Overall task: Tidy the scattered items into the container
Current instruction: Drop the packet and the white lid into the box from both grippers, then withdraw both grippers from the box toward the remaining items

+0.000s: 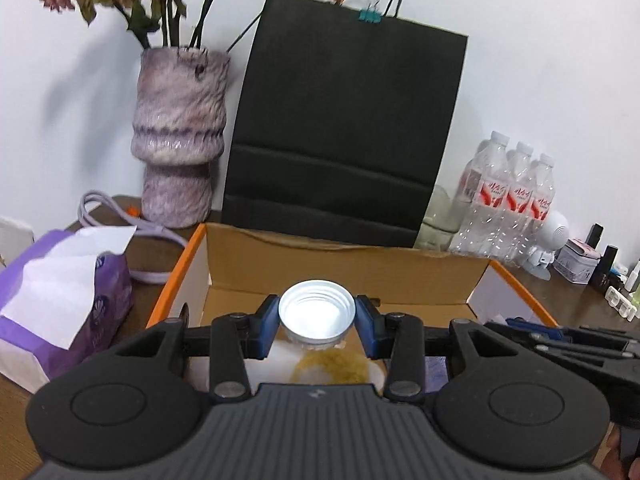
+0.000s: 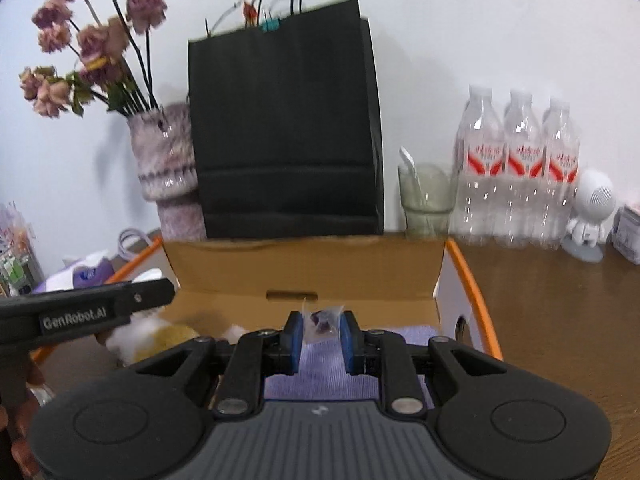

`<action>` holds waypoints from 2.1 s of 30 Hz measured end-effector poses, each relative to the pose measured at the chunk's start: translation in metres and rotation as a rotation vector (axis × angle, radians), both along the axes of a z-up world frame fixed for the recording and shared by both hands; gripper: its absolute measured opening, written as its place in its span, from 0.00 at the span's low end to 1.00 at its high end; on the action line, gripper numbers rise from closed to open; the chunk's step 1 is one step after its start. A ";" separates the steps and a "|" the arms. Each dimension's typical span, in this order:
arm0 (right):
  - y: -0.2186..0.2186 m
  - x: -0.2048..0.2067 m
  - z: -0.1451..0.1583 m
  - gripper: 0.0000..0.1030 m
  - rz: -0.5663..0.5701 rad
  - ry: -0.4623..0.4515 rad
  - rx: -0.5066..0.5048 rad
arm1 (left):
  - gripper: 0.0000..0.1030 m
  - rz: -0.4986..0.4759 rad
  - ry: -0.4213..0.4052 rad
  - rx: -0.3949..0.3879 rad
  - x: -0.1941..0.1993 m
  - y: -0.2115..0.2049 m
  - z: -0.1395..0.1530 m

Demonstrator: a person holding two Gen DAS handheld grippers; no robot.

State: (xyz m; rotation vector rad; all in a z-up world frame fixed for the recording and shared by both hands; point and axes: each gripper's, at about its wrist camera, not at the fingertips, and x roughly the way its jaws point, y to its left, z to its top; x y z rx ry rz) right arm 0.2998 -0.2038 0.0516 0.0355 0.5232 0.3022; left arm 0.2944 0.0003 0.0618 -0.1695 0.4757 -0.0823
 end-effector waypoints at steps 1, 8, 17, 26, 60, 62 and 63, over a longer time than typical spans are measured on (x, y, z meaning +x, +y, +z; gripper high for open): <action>0.001 0.000 -0.002 0.19 0.002 0.004 -0.008 | 0.40 -0.004 0.003 0.001 0.001 0.001 -0.001; 0.001 0.001 -0.004 0.97 -0.020 0.016 -0.022 | 1.00 0.032 -0.012 0.006 -0.004 0.002 0.002; -0.006 0.007 -0.005 1.00 -0.032 0.078 -0.006 | 1.00 0.051 0.023 0.038 -0.002 0.001 0.000; -0.006 0.003 0.003 1.00 -0.029 0.065 -0.006 | 1.00 0.059 0.012 0.042 -0.009 0.003 0.007; -0.060 -0.145 0.004 1.00 -0.068 0.089 -0.080 | 1.00 0.150 0.052 0.102 -0.173 0.079 0.012; -0.059 -0.154 -0.001 1.00 -0.061 0.100 -0.081 | 1.00 0.145 0.060 0.104 -0.181 0.079 0.009; -0.058 -0.158 -0.003 1.00 -0.055 0.105 -0.083 | 1.00 0.142 0.063 0.106 -0.185 0.079 0.007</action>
